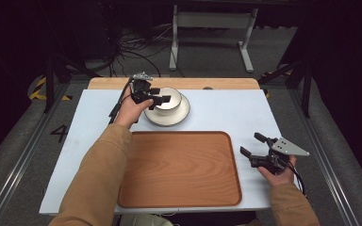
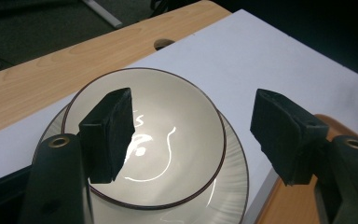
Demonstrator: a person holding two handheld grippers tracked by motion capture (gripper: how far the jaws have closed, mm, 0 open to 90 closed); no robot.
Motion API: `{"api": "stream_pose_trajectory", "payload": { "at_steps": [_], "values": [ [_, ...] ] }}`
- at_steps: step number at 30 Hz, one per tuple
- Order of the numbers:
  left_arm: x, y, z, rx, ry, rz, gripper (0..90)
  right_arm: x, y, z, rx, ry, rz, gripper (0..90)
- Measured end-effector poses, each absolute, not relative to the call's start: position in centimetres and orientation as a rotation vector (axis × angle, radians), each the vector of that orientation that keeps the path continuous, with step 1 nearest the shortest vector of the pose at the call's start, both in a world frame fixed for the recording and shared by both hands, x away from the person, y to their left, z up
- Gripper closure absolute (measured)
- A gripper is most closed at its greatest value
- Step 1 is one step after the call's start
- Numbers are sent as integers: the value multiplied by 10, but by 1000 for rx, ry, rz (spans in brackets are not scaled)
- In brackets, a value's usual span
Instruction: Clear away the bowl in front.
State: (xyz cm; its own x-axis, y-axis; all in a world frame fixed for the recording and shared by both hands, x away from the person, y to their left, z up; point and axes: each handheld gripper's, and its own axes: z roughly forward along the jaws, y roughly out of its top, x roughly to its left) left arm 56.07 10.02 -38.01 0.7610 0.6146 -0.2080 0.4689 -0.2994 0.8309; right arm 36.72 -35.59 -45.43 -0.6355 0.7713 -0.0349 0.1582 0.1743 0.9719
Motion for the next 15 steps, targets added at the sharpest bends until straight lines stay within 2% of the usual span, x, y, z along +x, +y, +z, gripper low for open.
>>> {"api": "stream_pose_trajectory", "payload": {
  "at_steps": [4,15],
  "values": [
    [561,94,-387,2008,791,210,269,367,-356,-454,873,1921,1489,149],
    [560,80,-398,2086,739,236,268,367,-356,-454,872,1922,1489,149]
  ]
}}
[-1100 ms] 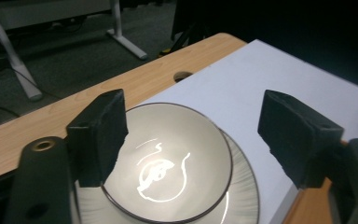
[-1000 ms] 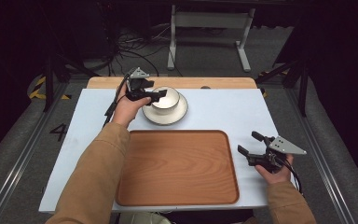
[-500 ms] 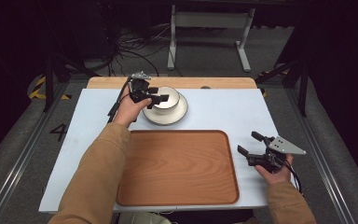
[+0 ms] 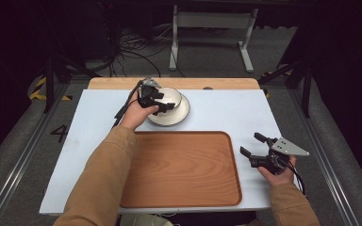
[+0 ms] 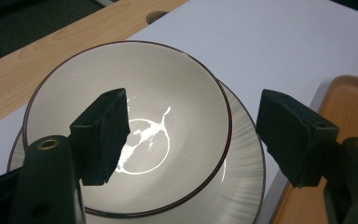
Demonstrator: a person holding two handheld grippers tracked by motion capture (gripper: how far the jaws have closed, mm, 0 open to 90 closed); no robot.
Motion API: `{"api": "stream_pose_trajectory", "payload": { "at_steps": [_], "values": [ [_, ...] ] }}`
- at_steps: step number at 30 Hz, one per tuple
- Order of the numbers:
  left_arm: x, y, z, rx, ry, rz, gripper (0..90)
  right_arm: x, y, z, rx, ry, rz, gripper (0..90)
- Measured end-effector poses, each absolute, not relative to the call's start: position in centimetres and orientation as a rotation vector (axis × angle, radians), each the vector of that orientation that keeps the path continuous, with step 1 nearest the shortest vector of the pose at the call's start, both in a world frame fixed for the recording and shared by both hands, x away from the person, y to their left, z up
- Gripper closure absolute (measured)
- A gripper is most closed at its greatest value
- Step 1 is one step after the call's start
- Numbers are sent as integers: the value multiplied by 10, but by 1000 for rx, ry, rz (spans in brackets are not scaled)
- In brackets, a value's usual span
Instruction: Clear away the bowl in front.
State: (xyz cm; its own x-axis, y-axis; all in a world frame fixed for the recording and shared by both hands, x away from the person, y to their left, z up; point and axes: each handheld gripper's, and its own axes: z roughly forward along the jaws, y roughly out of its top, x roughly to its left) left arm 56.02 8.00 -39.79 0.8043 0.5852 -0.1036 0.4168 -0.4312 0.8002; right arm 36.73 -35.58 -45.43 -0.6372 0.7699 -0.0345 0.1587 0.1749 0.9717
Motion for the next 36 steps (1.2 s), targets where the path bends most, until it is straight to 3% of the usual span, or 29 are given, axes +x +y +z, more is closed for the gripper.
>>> {"api": "stream_pose_trajectory", "payload": {
  "at_steps": [14,23,36],
  "values": [
    [560,69,-411,2180,710,218,308,367,-356,-454,873,1922,1489,149],
    [560,61,-418,2243,690,274,356,367,-356,-454,872,1922,1489,149],
    [558,53,-424,2309,743,336,507,367,-356,-454,873,1921,1489,149]
  ]
}}
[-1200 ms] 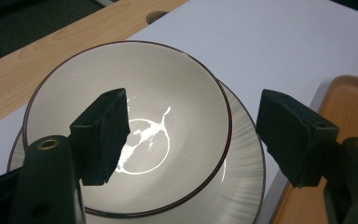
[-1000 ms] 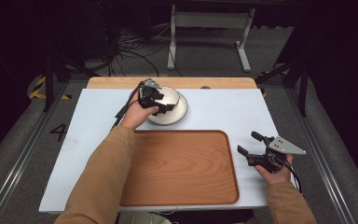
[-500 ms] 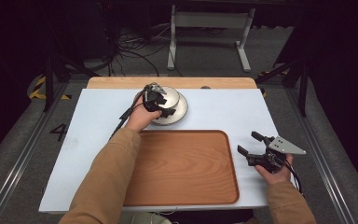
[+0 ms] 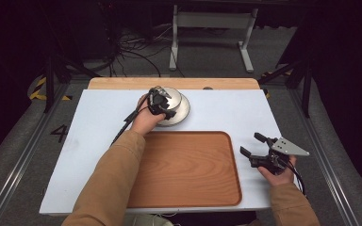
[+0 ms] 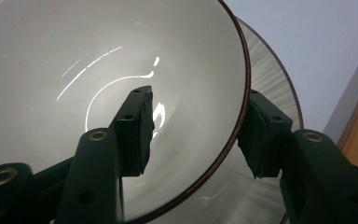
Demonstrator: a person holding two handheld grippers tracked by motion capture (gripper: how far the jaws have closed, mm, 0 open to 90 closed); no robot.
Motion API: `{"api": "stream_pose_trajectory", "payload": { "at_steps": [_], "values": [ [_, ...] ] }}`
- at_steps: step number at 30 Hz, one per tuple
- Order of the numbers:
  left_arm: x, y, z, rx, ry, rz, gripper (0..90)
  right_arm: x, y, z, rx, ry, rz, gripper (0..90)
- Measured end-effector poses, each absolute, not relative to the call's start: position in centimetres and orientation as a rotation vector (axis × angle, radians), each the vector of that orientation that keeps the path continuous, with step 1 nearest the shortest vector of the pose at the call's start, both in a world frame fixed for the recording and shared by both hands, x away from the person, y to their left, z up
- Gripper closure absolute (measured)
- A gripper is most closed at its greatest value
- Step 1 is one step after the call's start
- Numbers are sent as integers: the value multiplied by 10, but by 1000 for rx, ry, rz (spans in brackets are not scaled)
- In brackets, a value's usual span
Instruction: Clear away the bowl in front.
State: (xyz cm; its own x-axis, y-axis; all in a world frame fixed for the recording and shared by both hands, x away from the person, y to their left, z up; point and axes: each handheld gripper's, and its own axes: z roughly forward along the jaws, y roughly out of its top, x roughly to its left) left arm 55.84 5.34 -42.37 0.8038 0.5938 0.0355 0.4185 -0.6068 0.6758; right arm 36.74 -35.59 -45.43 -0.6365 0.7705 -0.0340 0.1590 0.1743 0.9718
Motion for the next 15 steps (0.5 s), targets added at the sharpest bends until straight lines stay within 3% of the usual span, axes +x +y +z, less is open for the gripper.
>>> {"api": "stream_pose_trajectory", "payload": {
  "at_steps": [6,15],
  "values": [
    [558,51,-424,2307,730,337,521,368,-356,-454,874,1921,1491,149],
    [557,49,-424,2308,702,338,656,368,-357,-454,880,1917,1493,149]
  ]
}}
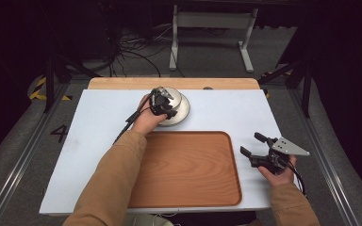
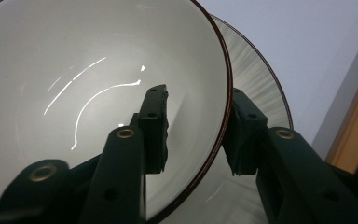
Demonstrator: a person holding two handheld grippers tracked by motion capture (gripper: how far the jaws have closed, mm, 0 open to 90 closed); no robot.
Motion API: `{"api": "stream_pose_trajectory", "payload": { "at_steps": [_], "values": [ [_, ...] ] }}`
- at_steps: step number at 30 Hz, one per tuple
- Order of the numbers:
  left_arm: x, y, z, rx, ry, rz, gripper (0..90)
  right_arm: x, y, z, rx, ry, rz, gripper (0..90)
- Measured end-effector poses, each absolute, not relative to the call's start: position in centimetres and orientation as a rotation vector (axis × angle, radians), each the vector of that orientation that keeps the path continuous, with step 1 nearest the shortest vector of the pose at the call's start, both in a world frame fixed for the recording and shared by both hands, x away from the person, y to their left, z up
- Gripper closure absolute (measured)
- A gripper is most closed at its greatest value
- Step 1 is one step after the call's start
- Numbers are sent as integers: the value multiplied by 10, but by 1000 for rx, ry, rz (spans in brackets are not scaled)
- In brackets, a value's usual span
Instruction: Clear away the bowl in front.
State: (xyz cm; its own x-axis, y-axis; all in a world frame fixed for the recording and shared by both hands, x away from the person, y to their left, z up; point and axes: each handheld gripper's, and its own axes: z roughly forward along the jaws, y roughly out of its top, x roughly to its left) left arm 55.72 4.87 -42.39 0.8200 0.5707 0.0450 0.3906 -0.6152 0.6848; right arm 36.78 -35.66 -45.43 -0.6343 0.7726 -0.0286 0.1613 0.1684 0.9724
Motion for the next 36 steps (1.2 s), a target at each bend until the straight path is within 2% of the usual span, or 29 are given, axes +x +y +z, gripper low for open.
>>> {"api": "stream_pose_trajectory", "payload": {
  "at_steps": [8,11,25,36],
  "values": [
    [557,45,-423,2336,639,353,789,368,-357,-454,885,1916,1496,149],
    [557,44,-422,2354,609,375,806,368,-357,-454,887,1915,1497,149],
    [554,37,-417,2433,600,447,826,368,-357,-454,892,1911,1497,149],
    [551,40,-409,2430,620,490,822,368,-357,-454,894,1909,1498,150]
  ]
}}
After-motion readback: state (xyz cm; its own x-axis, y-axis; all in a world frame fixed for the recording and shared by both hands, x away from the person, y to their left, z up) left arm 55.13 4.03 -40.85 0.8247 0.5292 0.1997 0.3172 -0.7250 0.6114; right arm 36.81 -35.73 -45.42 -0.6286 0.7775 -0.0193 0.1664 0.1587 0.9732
